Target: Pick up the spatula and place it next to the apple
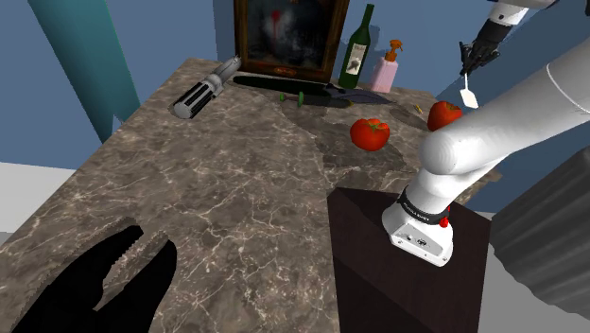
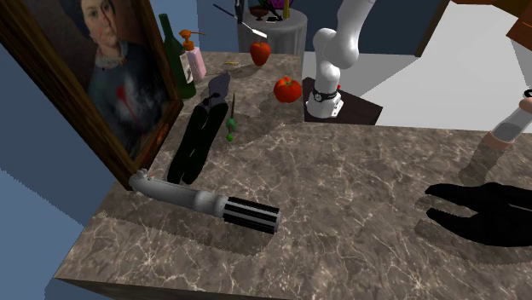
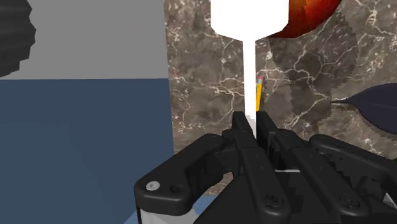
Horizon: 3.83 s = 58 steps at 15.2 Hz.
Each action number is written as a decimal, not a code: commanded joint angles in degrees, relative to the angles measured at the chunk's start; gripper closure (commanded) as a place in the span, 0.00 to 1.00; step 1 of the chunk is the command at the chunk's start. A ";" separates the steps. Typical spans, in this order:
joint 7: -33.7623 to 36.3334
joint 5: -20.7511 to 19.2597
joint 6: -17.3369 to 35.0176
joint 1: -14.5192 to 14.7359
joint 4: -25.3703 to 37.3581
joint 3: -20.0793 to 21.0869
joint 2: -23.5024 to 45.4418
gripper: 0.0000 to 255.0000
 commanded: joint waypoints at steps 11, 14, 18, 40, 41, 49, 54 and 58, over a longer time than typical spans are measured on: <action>-6.53 3.25 6.84 1.12 -0.82 -6.84 6.37 1.00; -6.96 3.68 9.24 1.29 -2.56 -7.58 7.21 1.00; -7.74 4.54 12.48 1.63 -4.72 -8.66 8.63 1.00; -16.38 15.70 26.83 4.09 -11.95 -13.56 20.06 1.00; -16.38 15.70 26.83 4.09 -11.95 -13.56 20.06 1.00; -16.38 15.69 26.83 4.09 -11.95 -13.56 20.06 0.00; -9.87 6.81 19.19 2.78 -9.08 -11.30 11.85 0.00; -9.87 6.82 19.19 2.75 -9.08 -11.27 11.85 0.00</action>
